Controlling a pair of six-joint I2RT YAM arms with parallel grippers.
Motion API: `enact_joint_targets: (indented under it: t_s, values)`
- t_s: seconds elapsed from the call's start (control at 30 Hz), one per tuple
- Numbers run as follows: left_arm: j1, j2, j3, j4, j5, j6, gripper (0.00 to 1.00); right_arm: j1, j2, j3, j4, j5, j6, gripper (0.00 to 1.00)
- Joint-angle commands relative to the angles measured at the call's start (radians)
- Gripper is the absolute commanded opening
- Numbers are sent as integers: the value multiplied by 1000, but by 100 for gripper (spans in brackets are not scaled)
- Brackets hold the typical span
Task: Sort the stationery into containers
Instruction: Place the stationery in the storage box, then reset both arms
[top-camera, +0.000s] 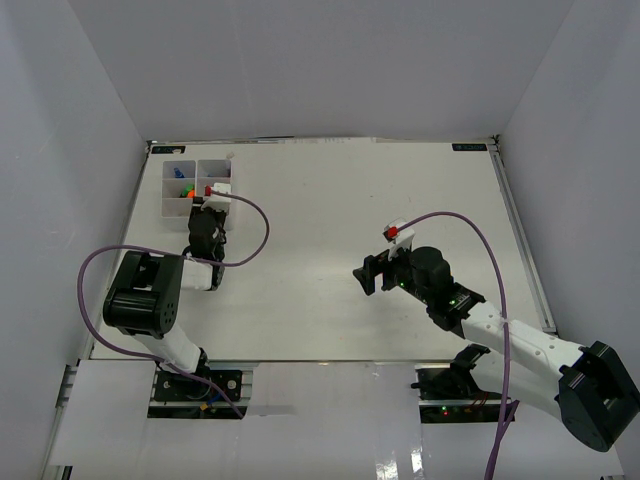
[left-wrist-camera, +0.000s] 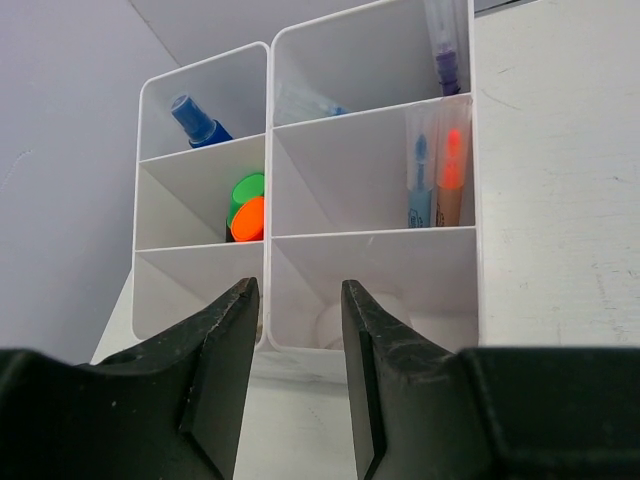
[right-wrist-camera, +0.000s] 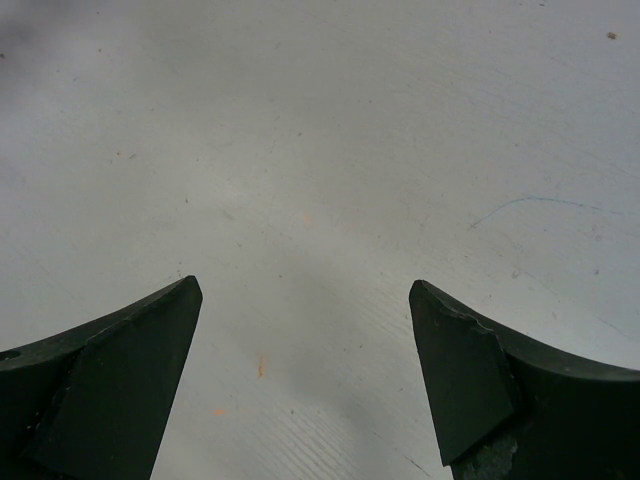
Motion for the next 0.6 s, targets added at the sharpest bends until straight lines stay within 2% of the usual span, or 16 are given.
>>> enact_joint_targets:
  t_s: [0.0, 0.17, 0.37, 0.57]
  values:
    - [5, -32, -5, 5, 19, -25, 50, 2, 4, -13, 45, -7, -7, 91]
    - [4, -82, 24, -52, 28, -74, 51, 3, 1, -13, 45, -8, -9, 91]
    - [5, -228, 145, -364, 39, -230, 56, 2, -14, -16, 45, -8, -7, 91]
    - [4, -367, 241, -650, 99, -373, 69, 2, -63, -21, 35, 25, -2, 91]
